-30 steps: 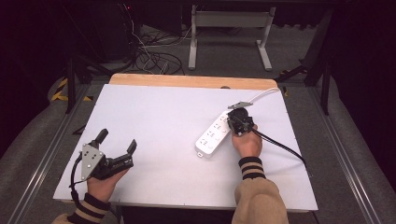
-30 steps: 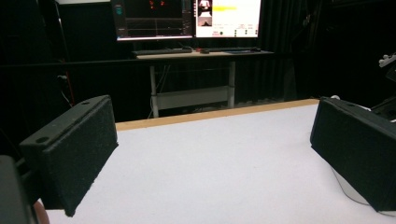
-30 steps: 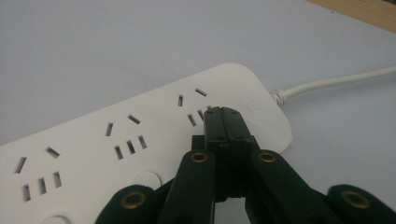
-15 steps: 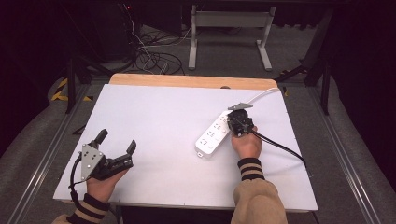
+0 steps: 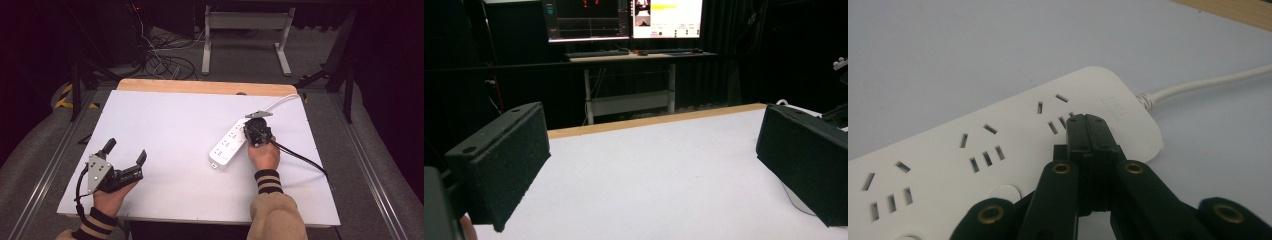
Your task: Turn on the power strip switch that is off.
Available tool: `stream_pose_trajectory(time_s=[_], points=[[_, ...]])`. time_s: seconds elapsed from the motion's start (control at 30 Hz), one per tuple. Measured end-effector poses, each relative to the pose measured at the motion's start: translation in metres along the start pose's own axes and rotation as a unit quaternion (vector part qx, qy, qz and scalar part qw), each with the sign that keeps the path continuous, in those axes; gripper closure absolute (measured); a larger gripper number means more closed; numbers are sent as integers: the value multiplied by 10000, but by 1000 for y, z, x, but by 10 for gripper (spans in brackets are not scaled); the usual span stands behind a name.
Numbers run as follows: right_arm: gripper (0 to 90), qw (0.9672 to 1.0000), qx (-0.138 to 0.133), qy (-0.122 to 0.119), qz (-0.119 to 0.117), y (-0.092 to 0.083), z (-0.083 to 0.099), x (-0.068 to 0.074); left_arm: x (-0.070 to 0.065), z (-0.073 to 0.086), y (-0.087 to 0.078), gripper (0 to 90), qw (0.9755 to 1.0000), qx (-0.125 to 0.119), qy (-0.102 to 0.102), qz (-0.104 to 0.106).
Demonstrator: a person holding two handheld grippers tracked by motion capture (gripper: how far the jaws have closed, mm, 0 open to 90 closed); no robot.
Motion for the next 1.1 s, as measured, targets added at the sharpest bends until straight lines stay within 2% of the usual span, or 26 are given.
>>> stream_pose_trajectory(time_s=[0.63,0.83,0.93,1.1], points=[[900,9999,102,65,-89,0,-2,-2,-2,1,0,15,10000,34,-20,42],[900,10000,41,20,-49,0,-1,-1,-1,1,0,16,10000,15,-21,14],[900,9998,145,80,-138,-1,-2,-2,-1,1,0,16,10000,10,-47,22],[900,9996,215,64,-145,-3,-3,-2,-2,1,1,16,10000,15,-54,57]])
Point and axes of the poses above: each handheld gripper's, and its own axes: y roughly forward along the jaws, z roughly out of its underside, x roughly to its left, the point moved 5 cm from there along y, roughly forward along the jaws, and after that the axes turned 1 degree about z, right-handed, at the moved point
